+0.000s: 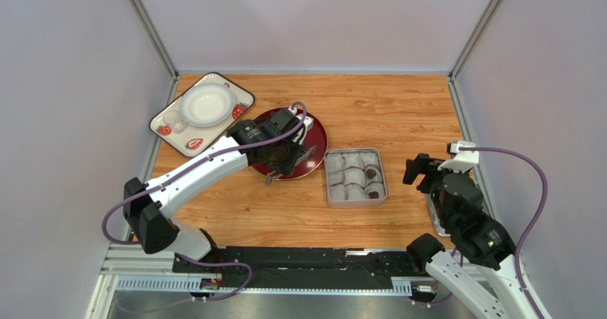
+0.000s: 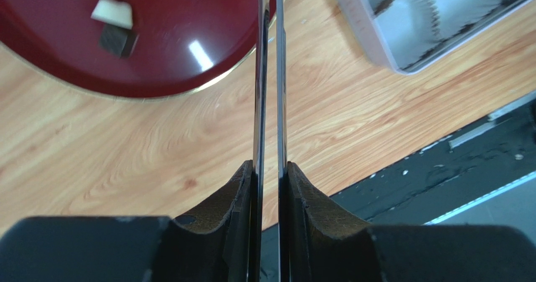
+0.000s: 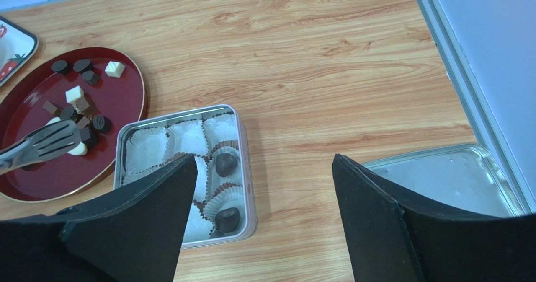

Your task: Pack the chocolate

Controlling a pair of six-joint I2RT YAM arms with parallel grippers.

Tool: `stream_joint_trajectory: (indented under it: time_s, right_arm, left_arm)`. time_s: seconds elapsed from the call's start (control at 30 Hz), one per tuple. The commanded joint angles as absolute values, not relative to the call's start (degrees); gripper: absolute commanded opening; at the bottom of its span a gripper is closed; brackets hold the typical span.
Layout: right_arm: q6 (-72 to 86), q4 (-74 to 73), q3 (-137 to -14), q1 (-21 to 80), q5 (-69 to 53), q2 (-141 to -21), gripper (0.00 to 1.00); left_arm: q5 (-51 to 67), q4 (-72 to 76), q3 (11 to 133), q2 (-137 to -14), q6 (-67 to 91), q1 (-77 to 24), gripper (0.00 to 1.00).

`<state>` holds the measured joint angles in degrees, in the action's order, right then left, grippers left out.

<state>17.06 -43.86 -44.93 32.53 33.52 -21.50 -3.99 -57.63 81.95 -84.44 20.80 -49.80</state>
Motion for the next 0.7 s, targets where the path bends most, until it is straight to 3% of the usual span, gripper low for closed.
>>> stream_joint_trajectory:
  time_s: [0.0,0.5,0.67]
  right_arm:
    - [16.43,-41.84,-44.91,32.43,33.66,-21.18,0.83]
    - [16.26,-41.84,-44.91,32.43,33.49,-21.36,0.83]
    - [16.26,-41.66,-44.91,32.43,33.49,-21.44,0.83]
  left_arm:
    - [-5.1,-57.83,77.09,-78.15,22.67,-46.77,0.31]
    - [-3.52,-53.62,67.24,-77.96,19.95,-39.82,0.33]
    - [-3.08,-51.94,67.85,-80.41,18.63,-39.73,0.39]
